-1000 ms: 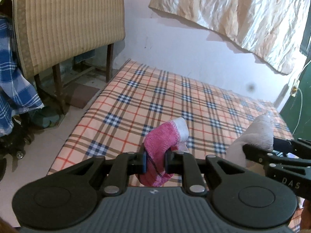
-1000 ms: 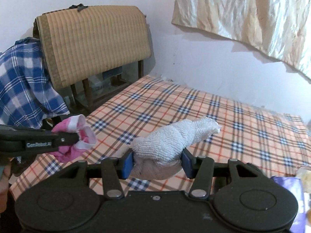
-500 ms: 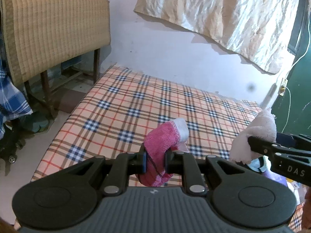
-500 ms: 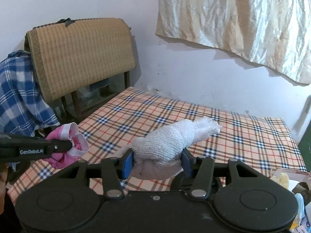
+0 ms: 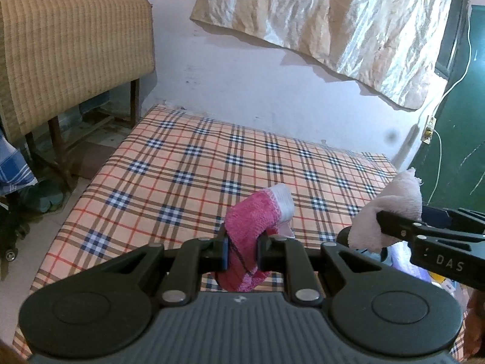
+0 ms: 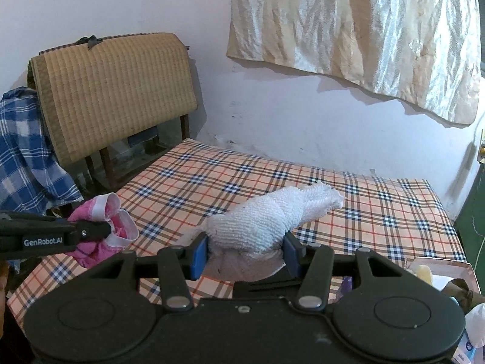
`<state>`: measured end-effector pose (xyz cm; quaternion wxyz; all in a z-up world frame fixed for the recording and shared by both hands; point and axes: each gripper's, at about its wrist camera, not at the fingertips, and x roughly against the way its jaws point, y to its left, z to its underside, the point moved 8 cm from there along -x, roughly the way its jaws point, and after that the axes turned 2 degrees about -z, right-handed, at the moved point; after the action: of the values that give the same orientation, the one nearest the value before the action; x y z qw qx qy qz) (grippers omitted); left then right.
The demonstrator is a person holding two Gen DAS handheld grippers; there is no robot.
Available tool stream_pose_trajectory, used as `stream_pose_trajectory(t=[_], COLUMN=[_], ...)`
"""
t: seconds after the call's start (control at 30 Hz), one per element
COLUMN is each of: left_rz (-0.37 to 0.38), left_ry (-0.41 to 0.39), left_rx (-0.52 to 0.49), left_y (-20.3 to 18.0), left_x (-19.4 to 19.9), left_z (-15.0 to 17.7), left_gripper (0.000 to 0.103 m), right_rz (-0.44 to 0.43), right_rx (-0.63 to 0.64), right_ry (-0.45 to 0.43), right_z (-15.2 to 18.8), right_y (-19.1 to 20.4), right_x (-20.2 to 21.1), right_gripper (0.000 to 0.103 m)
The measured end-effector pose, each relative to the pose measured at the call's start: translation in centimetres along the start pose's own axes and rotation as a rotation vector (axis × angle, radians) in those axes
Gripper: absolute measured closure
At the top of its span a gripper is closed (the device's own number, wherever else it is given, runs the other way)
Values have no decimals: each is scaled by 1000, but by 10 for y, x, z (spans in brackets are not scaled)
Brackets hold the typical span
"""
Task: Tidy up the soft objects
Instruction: 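Carry the pink sock and white towel with both grippers to the white box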
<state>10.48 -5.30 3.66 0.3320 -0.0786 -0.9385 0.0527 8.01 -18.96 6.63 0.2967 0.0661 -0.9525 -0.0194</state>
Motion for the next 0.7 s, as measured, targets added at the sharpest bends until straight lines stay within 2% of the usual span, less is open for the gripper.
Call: stream_pose_trajectory(t=[0.7], left_rz=[56], left_ry=[8], left_rx=[-40], left_y=[-42], left_x=[-4], left_z=[2], left_gripper=[84], right_rz=[45], right_rx=[-44], right_ry=[3], right_z=[5], right_y=[-39], right_x=[17], right_gripper=[42])
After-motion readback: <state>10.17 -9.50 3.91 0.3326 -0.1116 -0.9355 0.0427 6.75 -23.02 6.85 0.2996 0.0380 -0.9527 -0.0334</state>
